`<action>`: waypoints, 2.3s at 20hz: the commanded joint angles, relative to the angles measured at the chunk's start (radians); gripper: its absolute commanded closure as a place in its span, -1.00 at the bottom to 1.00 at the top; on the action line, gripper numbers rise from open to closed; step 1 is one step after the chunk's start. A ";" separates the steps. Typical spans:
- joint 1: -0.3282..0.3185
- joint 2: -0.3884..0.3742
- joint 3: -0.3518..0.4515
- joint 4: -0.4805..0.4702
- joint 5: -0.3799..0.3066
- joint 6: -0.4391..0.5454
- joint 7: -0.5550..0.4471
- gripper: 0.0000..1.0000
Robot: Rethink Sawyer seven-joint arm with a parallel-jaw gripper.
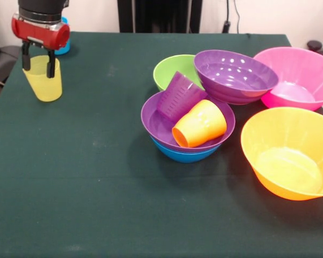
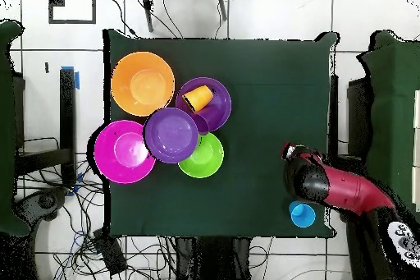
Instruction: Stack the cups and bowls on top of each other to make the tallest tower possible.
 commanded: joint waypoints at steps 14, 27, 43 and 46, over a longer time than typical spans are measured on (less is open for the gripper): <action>0.085 0.023 -0.023 -0.020 -0.013 -0.043 0.099 -1.00; 0.121 0.066 -0.076 -0.022 0.017 -0.104 0.136 -1.00; 0.280 0.125 -0.228 -0.055 0.080 -0.151 0.172 -1.00; 0.291 0.128 -0.229 -0.052 0.089 -0.158 0.169 -1.00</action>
